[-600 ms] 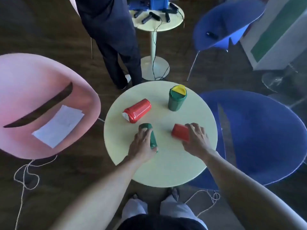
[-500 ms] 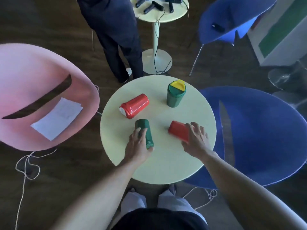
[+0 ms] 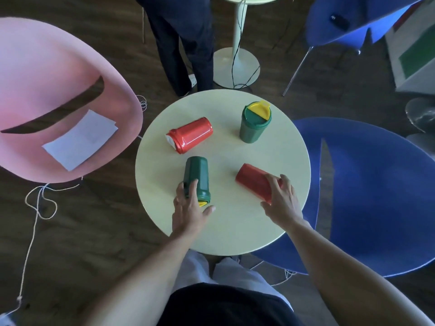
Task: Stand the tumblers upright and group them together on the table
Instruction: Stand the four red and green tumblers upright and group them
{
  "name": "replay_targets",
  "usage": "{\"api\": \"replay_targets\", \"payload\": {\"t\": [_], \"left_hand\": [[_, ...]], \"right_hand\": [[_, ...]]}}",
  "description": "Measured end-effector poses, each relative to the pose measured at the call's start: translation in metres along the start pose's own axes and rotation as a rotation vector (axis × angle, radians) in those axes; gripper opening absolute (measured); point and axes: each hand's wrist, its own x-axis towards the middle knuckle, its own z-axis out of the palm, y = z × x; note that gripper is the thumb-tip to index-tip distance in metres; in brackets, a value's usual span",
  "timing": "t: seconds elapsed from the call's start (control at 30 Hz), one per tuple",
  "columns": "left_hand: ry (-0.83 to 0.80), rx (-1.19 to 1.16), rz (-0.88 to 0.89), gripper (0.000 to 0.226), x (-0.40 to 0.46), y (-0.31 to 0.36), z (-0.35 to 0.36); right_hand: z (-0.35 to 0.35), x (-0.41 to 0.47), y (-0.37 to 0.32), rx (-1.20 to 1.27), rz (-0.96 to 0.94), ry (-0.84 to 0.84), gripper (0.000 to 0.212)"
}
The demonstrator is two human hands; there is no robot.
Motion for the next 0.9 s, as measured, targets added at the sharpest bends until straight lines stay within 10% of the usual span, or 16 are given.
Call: {"api": "replay_targets", "payload": {"t": [0.9], "left_hand": [[0.04, -0.225, -0.051, 0.073, 0.008, 0.0, 0.006]], "right_hand": [[-0.039, 0.029, -0.065, 0.02, -0.296, 0.065, 0.085]]}}
